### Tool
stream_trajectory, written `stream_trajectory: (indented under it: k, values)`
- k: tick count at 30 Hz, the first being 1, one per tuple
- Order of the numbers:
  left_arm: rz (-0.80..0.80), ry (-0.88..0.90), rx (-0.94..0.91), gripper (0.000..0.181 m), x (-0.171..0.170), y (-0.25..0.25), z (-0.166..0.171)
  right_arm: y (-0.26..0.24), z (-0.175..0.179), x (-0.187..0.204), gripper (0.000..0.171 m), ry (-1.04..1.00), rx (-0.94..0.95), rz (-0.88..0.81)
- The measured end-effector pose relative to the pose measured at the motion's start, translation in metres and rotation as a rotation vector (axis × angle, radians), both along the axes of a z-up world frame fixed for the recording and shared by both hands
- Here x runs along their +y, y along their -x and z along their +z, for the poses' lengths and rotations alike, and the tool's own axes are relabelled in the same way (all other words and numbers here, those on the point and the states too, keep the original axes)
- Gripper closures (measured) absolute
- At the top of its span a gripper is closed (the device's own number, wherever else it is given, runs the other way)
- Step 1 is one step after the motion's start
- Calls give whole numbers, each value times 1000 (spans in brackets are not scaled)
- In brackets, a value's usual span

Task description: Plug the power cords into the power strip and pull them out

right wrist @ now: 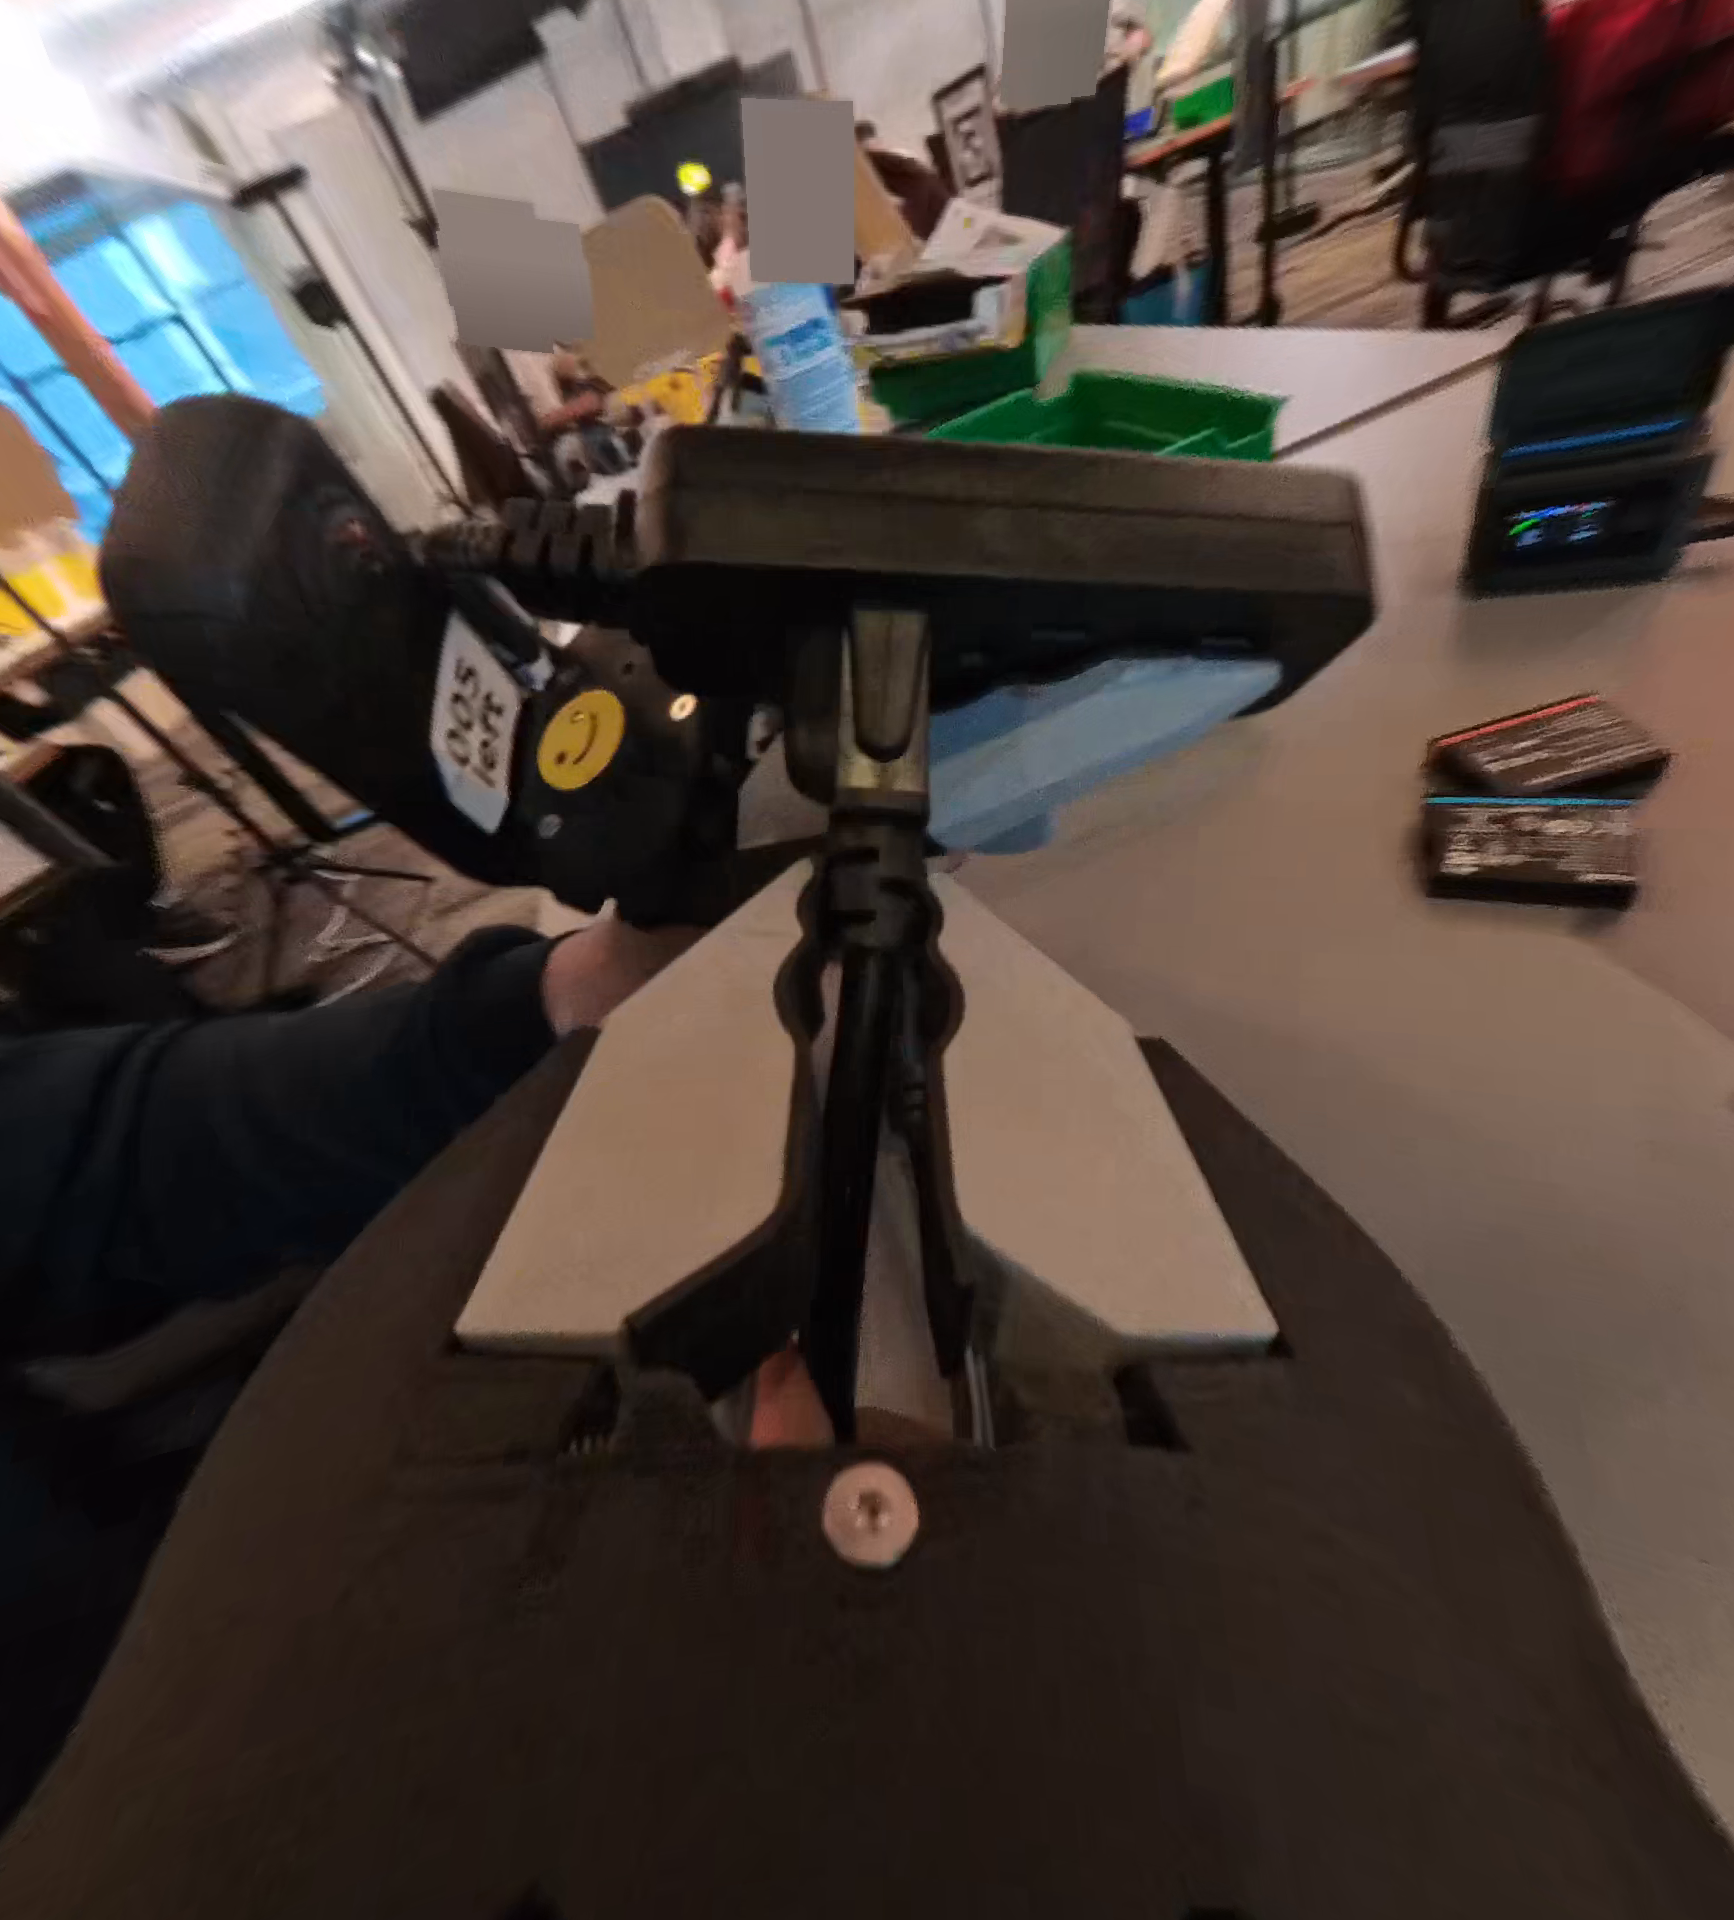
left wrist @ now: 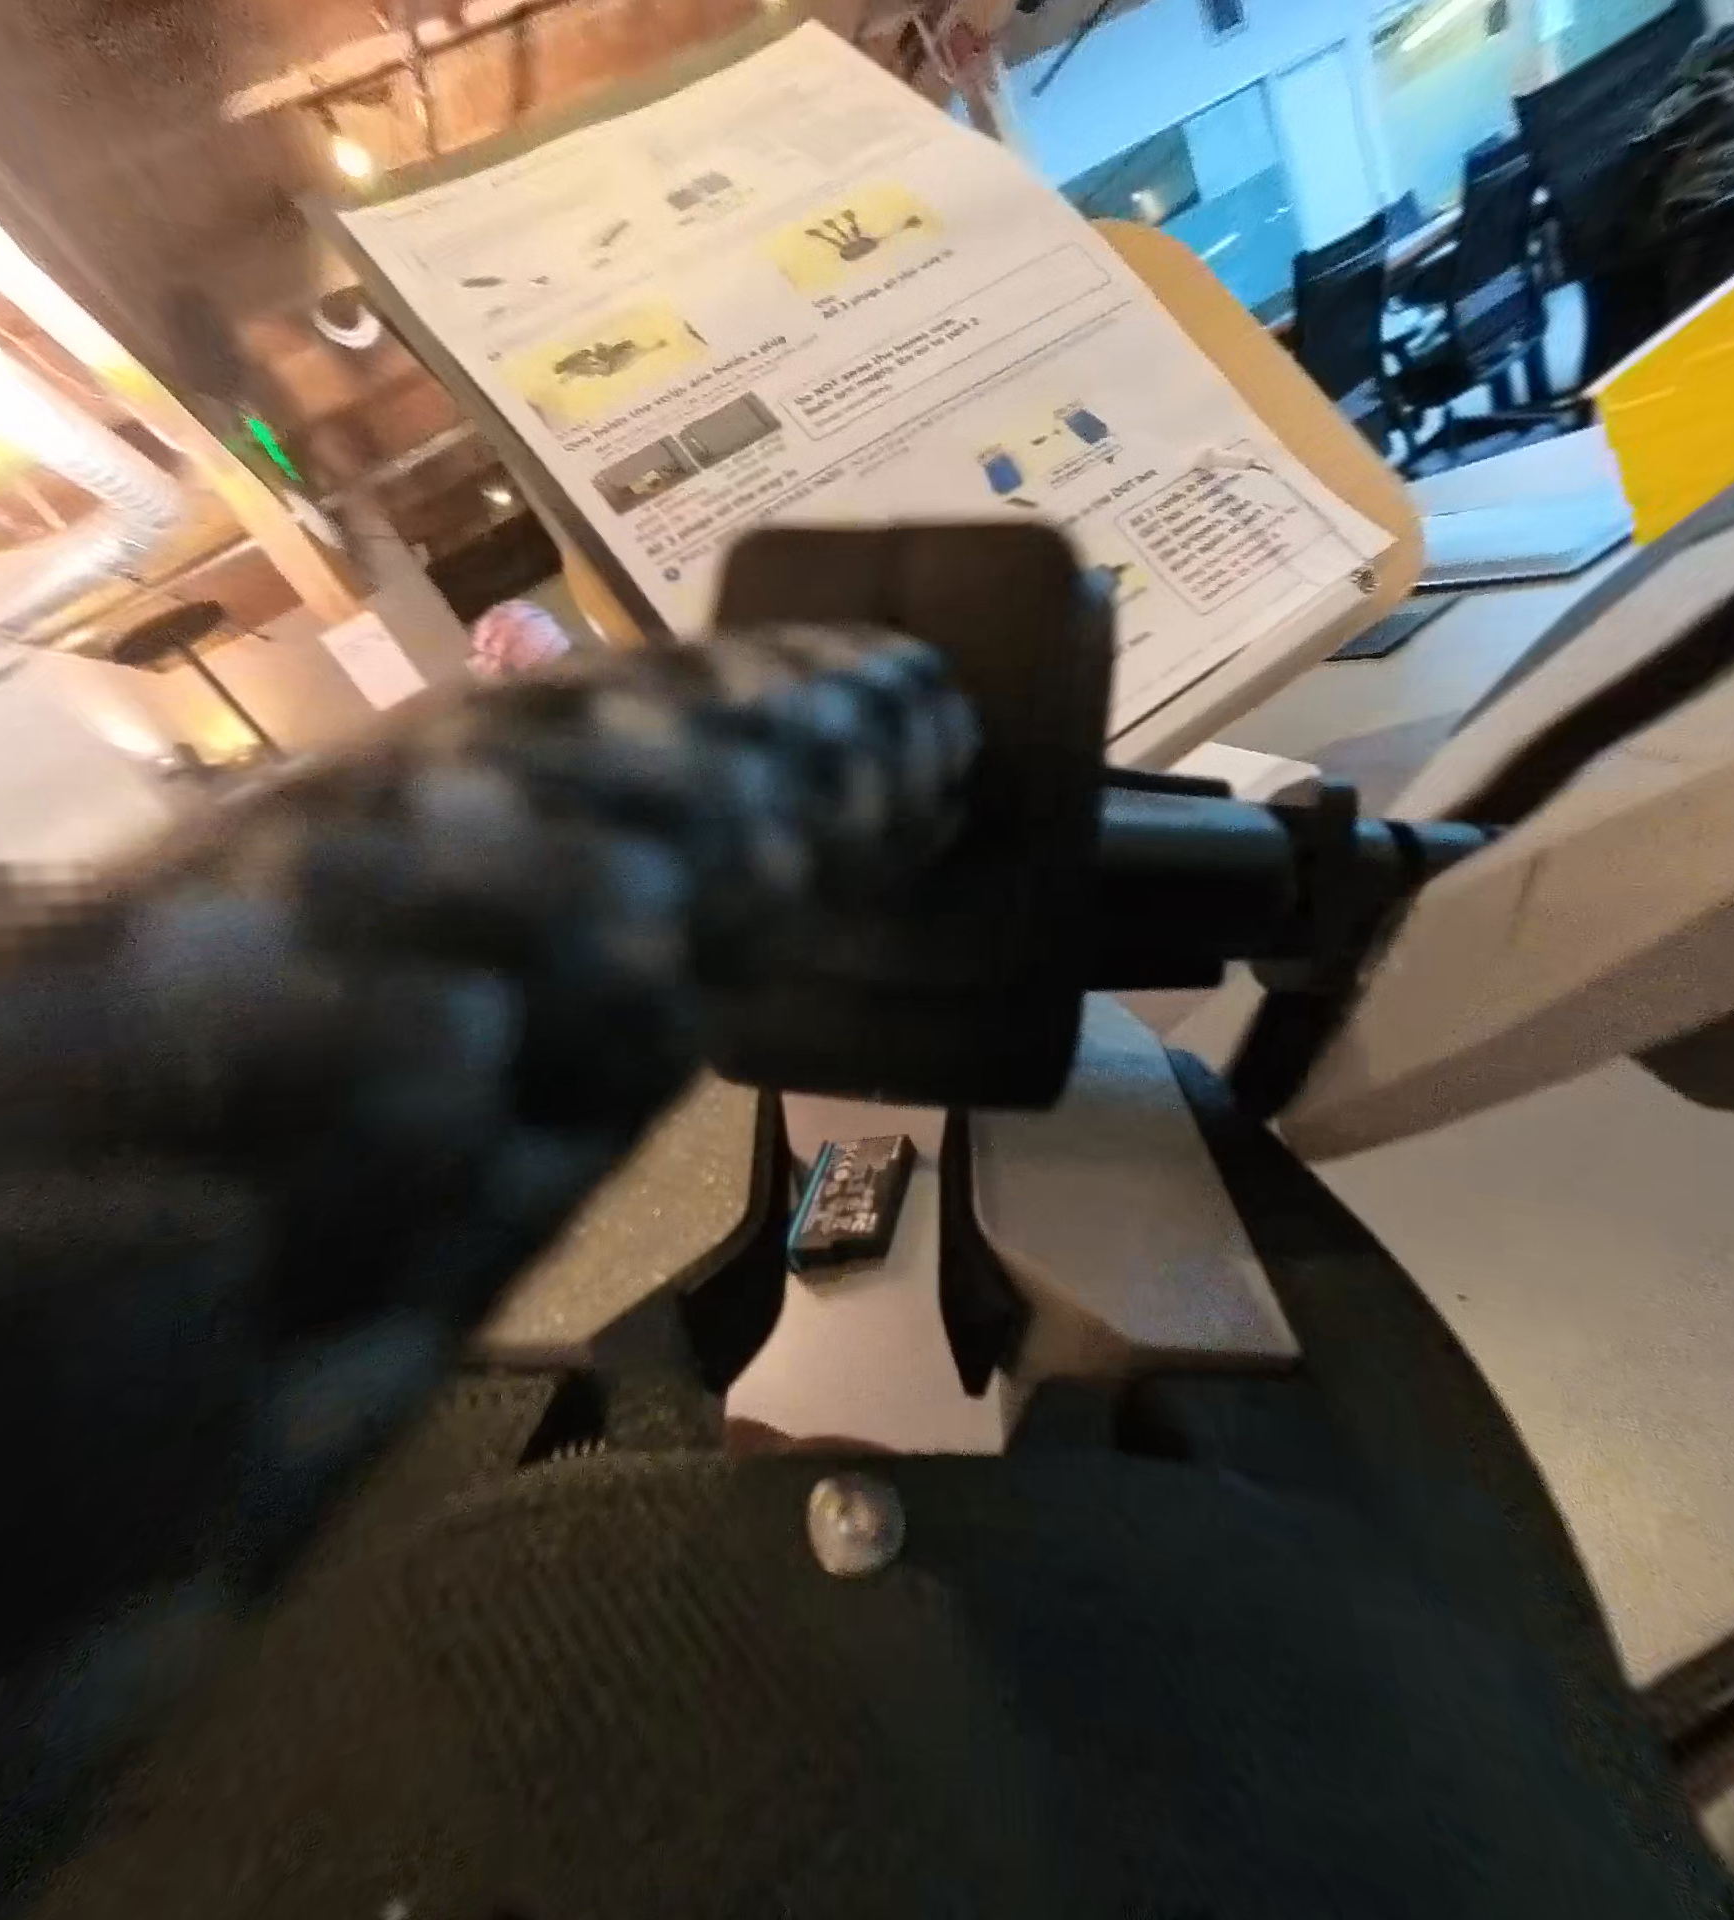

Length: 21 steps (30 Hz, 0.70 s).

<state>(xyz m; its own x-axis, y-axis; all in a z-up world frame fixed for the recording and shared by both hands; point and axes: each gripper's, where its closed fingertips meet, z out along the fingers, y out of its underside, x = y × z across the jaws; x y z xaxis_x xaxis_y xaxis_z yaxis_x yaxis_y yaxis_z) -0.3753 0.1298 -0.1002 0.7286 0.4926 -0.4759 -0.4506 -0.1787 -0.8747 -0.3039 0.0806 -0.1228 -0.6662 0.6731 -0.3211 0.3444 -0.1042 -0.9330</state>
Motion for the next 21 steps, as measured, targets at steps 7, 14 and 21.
stream_trajectory:
  k: [7, 14, 21]
  values:
    - [-40, -13, -33, 155, -5, 4, -5, -1, -12, 5, 136, -93, -4, 98]
    - [-29, 30, -101, 155, 5, 9, -19, 5, -17, 15, 120, 105, -107, 95]
    - [-5, 56, -114, 154, 6, 14, -25, 6, -12, 29, 111, 216, -155, 77]
